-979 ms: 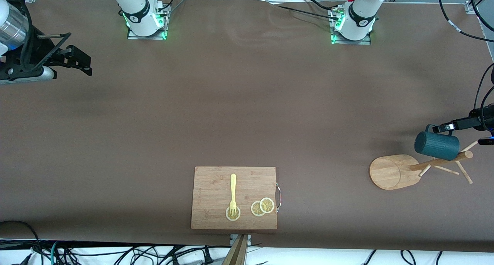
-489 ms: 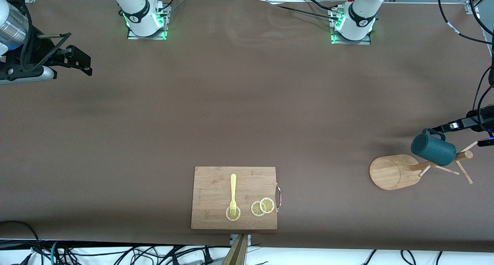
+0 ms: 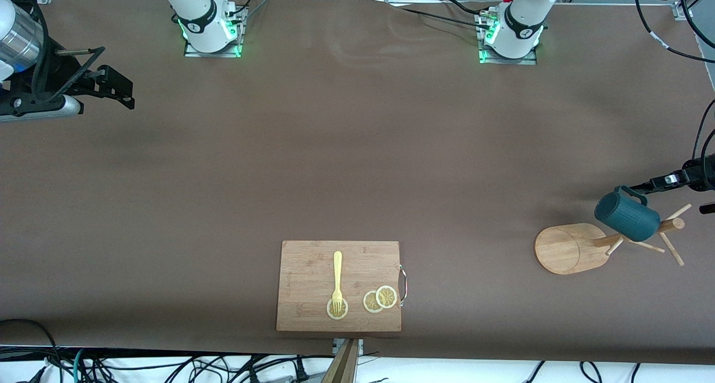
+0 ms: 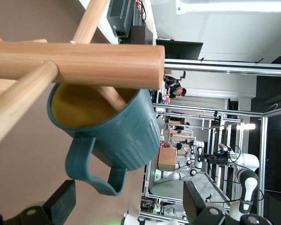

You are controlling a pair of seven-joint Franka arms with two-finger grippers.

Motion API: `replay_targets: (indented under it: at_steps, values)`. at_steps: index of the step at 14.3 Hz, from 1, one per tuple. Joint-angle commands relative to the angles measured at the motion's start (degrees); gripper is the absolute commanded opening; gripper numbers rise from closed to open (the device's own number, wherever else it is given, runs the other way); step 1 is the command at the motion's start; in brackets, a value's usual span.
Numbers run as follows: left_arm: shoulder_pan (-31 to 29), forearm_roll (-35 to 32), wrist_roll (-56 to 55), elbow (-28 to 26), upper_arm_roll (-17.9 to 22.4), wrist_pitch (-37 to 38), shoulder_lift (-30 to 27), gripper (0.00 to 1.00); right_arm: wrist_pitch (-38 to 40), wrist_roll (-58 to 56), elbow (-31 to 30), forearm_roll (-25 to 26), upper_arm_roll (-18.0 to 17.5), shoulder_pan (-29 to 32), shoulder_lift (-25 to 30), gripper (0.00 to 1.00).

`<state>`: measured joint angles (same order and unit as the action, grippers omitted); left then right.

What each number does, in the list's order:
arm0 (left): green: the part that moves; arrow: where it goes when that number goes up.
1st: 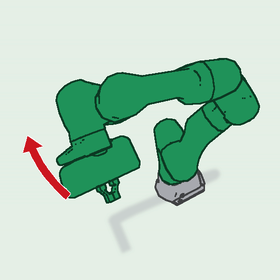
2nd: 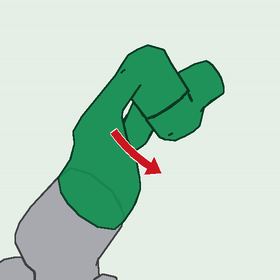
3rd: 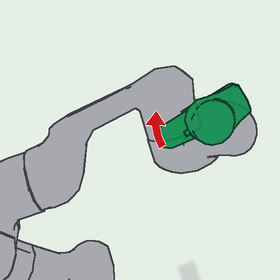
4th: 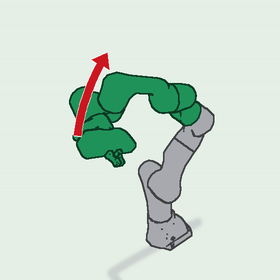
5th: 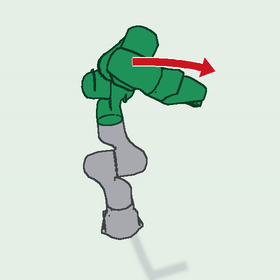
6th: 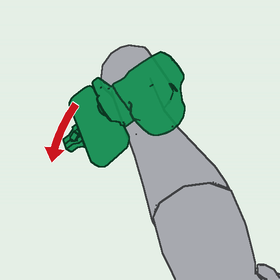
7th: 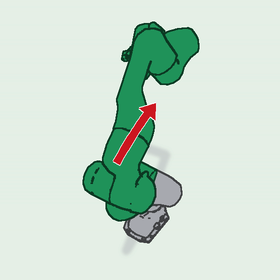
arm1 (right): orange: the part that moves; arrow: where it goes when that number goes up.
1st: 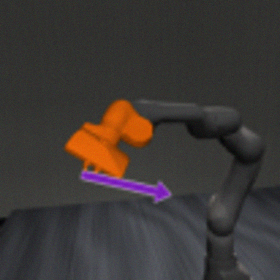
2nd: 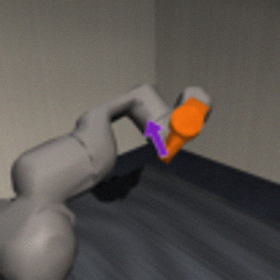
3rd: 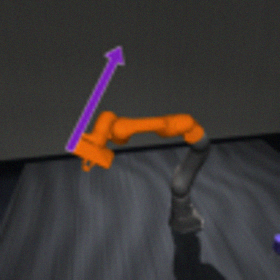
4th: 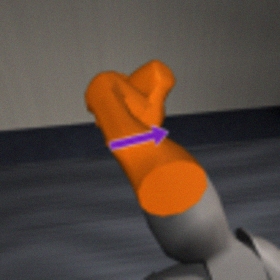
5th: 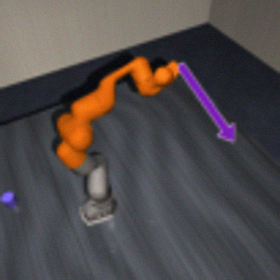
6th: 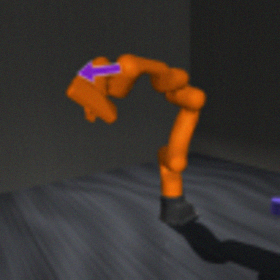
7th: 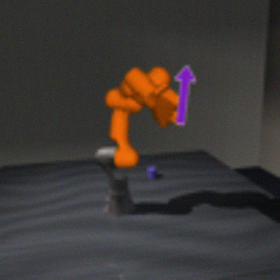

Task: Pass cup and hang on rack
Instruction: 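Lower the mug handle onto a rack peg with the left gripper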

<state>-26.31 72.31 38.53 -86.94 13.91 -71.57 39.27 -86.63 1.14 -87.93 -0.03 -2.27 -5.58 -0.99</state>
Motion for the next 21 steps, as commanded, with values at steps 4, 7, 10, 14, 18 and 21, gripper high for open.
replay_targets:
  at_steps: [4,7,10,14,18,21]
  values:
    - [-1.3,-2.0,1.4,2.6,0.4,4.9,0.5,1.0,0.1,-1.0,0.5,0.0,0.1,0.0,-0.1,1.0]
    - [-1.5,-2.2,1.6,2.6,0.8,5.9,0.5,1.0,0.2,-1.0,0.5,-0.1,0.2,0.1,-0.1,1.0]
    - [-1.6,-2.2,2.3,2.5,1.1,6.0,0.6,1.0,0.2,-1.0,0.5,-0.1,0.2,0.1,-0.1,1.0]
    - [-1.5,-5.3,4.3,2.6,1.9,6.9,0.0,1.0,0.3,-1.0,0.5,-0.1,0.2,0.0,0.0,1.0]
    - [-1.6,-8.0,6.5,2.6,2.5,8.7,-0.2,1.0,0.3,-1.0,0.5,-0.1,0.2,0.1,0.0,1.0]
    - [-1.6,-12.3,6.6,2.6,3.1,9.9,-2.0,1.0,0.3,-1.0,0.5,-0.1,0.2,0.1,0.0,1.0]
